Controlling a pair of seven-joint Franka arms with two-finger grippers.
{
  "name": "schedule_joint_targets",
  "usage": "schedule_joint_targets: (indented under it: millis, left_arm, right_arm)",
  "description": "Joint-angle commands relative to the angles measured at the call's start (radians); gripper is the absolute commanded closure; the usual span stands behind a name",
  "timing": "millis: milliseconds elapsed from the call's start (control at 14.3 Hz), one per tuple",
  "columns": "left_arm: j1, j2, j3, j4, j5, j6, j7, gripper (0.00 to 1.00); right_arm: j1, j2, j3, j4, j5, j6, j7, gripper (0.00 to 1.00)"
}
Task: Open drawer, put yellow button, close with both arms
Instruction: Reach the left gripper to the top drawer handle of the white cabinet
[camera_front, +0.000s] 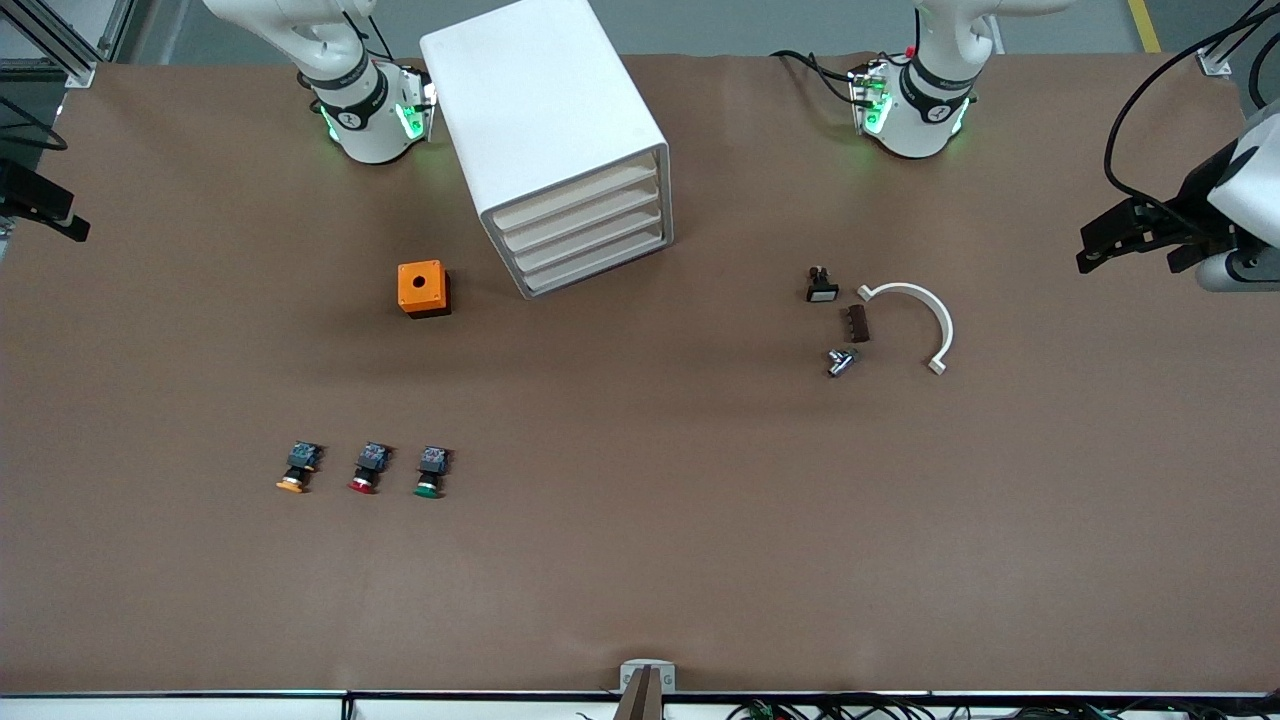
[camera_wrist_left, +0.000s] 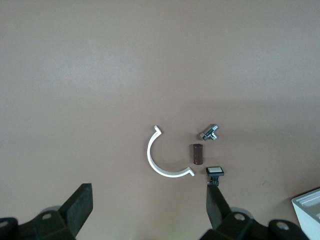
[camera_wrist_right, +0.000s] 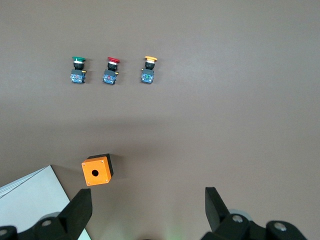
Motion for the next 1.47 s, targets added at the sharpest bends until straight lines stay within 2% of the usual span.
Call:
schedule_joint_targets:
  millis: [0, 420, 770, 981, 1191, 1401]
  left_arm:
    - [0.003, 0.008, 0.0, 0.016, -0.003, -0.018, 0.025, 0.0]
    - [0.032, 0.026, 0.012, 0.006, -0.006, -0.02, 0.01, 0.0]
    - [0.067, 0.116, 0.012, 0.01, -0.006, -0.037, 0.016, 0.0]
    - [0.047, 0.191, 0.0, 0.012, -0.006, -0.038, 0.007, 0.0]
    - [-0.005, 0.216, -0.012, 0.012, -0.012, -0.041, -0.027, 0.0]
    - [-0.101, 0.251, -0.012, 0.036, -0.102, -0.063, -0.253, 0.0]
  right_arm:
    - [-0.001, -0.023, 0.0, -0.018, 0.008, -0.002, 0.012, 0.0]
    - [0.001, -0.021, 0.002, -0.018, 0.019, -0.002, 0.012, 0.0]
    - [-0.001, -0.021, 0.0, -0.018, 0.023, -0.002, 0.009, 0.0]
    - [-0.002, -0.021, 0.0, -0.018, 0.023, -0.004, 0.008, 0.0]
    - [-0.002, -0.021, 0.0, -0.018, 0.022, -0.005, 0.005, 0.0]
    - [-0.002, -0.021, -0.001, -0.018, 0.011, -0.007, 0.0, 0.0]
